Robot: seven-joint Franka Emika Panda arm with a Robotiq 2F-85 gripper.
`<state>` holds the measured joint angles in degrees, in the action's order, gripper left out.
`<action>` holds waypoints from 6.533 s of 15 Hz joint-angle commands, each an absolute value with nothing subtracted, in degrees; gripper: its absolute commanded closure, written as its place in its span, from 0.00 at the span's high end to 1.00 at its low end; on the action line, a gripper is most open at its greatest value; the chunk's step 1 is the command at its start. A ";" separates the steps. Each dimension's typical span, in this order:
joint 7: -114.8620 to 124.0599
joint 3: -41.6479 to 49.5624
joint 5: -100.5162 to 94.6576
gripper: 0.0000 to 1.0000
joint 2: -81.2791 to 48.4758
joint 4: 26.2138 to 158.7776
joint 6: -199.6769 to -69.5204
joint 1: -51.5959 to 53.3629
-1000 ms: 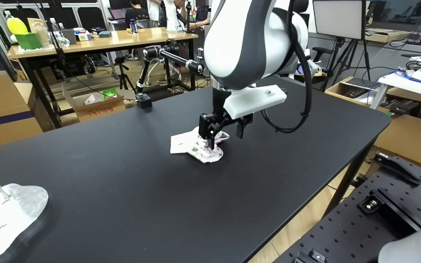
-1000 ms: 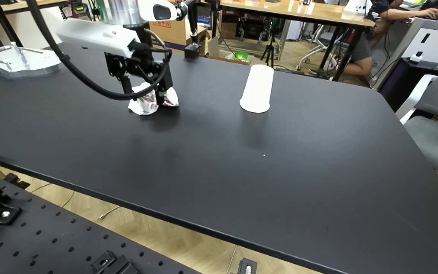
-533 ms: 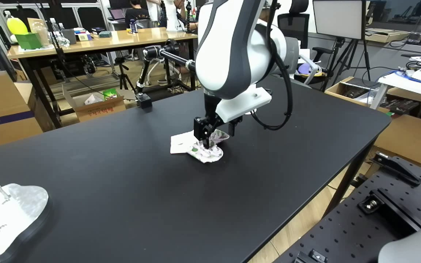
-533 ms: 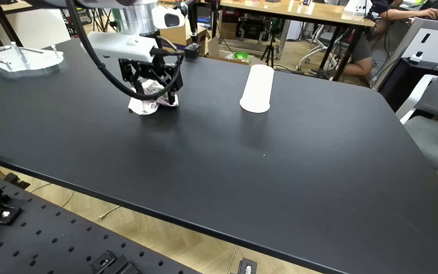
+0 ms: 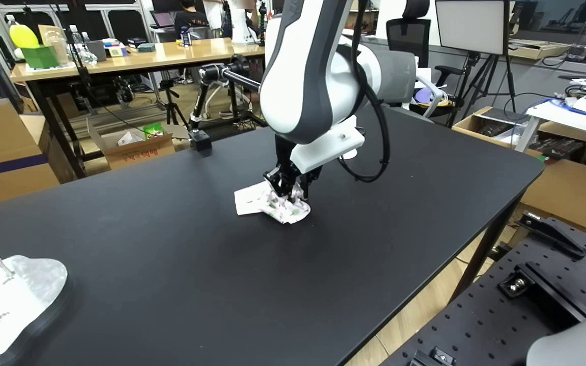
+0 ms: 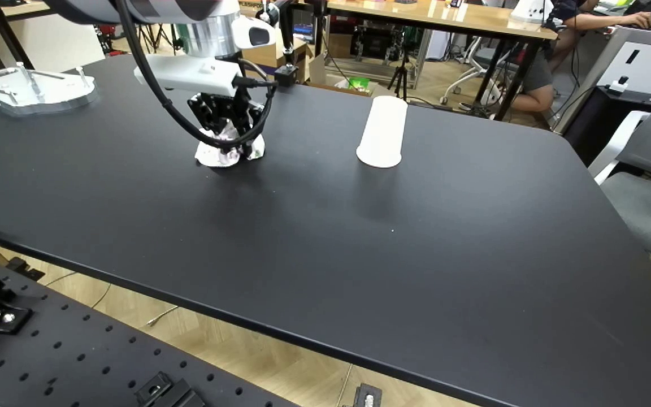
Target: Hang the towel on the black clamp stand on the table
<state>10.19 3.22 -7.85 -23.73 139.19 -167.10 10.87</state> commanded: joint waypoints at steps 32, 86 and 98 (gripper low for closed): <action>17.33 -0.64 -4.27 0.02 -3.55 106.69 -107.72 0.50; 17.10 -0.14 -3.11 0.59 -7.41 112.87 -116.50 2.73; 14.88 -0.43 -3.30 1.00 -6.11 112.90 -116.82 2.38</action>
<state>15.22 -0.28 -3.33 -7.38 112.63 -116.45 2.37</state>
